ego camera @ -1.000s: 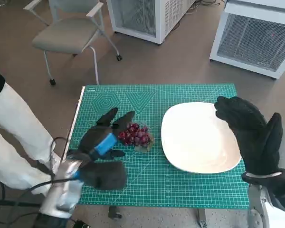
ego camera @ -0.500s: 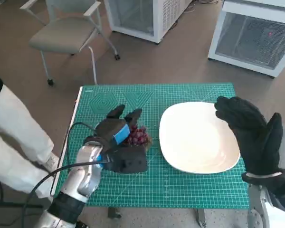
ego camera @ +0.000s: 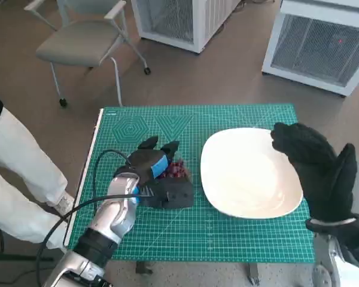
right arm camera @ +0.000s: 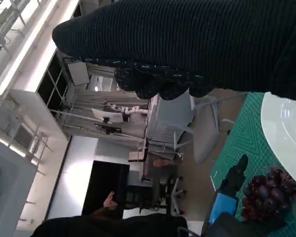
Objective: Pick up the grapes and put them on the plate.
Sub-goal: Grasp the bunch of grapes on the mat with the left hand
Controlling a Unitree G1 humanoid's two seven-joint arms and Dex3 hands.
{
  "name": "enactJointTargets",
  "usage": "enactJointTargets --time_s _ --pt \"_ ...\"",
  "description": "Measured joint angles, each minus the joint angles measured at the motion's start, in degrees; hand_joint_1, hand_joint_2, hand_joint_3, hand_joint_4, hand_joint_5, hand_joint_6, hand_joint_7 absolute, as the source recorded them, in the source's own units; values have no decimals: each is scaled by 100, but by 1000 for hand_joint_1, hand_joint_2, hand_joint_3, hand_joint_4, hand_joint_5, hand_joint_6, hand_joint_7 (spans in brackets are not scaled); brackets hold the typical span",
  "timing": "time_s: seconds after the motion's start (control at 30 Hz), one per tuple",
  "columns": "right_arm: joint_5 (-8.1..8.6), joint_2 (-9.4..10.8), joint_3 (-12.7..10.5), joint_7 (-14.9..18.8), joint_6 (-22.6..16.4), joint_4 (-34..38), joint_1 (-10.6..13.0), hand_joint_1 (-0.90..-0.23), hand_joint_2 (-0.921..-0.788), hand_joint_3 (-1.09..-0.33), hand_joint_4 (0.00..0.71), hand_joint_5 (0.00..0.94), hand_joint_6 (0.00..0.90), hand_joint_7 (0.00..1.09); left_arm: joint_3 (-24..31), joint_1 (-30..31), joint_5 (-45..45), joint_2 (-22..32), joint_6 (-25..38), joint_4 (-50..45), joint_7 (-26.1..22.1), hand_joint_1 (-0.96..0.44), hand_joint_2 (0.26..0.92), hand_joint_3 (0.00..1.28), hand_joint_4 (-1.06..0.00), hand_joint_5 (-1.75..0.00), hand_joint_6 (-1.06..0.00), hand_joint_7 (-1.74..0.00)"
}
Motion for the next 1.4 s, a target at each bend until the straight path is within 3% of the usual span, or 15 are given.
enactJointTargets --time_s 0.67,0.73,0.83,0.9,0.97,1.0,1.07,1.27,1.4 --pt "-1 0 -38 -4 22 -5 5 -319 -921 -593 366 900 258 1013 -345 -1004 -230 -426 -300 2209 277 -161 750 13 -20 -8 -216 -15" --pt "1 0 -44 -4 22 -7 6 -319 -921 -593 366 901 258 1013 -355 -1098 -263 -476 -361 2397 338 -108 776 22 -56 -14 -254 -23" --pt "1 1 -44 -4 26 -16 6 -319 -921 -593 365 901 257 1013 -355 -1190 -338 -517 -488 2614 454 12 839 50 -230 -78 -346 -34" --pt "1 1 -45 -5 30 -28 8 -319 -921 -593 365 902 257 1013 -362 -1223 -383 -525 -580 2716 539 123 864 146 -320 -464 -421 -37" --pt "0 1 -46 -6 35 -43 12 -319 -921 -593 365 902 258 1013 -383 -1247 -397 -529 -670 2801 646 245 837 375 -325 -1088 -520 -42" --pt "0 1 -45 -6 37 -50 14 -319 -921 -593 365 902 258 1013 -401 -1255 -398 -530 -715 2839 712 285 815 485 -317 -1307 -566 -47" --pt "0 2 -45 -7 40 -64 18 -319 -921 -593 365 902 258 1013 -445 -1259 -395 -531 -796 2896 857 327 789 612 -301 -1546 -643 -68" --pt "-2 6 -45 -14 40 -73 43 -319 -921 -594 365 902 258 1012 -596 -1251 -387 -527 -939 2999 1157 355 797 661 -281 -1716 -743 -147" --pt "-2 10 -45 -25 40 -74 57 -319 -921 -594 365 902 258 1012 -682 -1251 -388 -520 -966 3057 1153 360 797 595 -357 -1643 -649 -401"
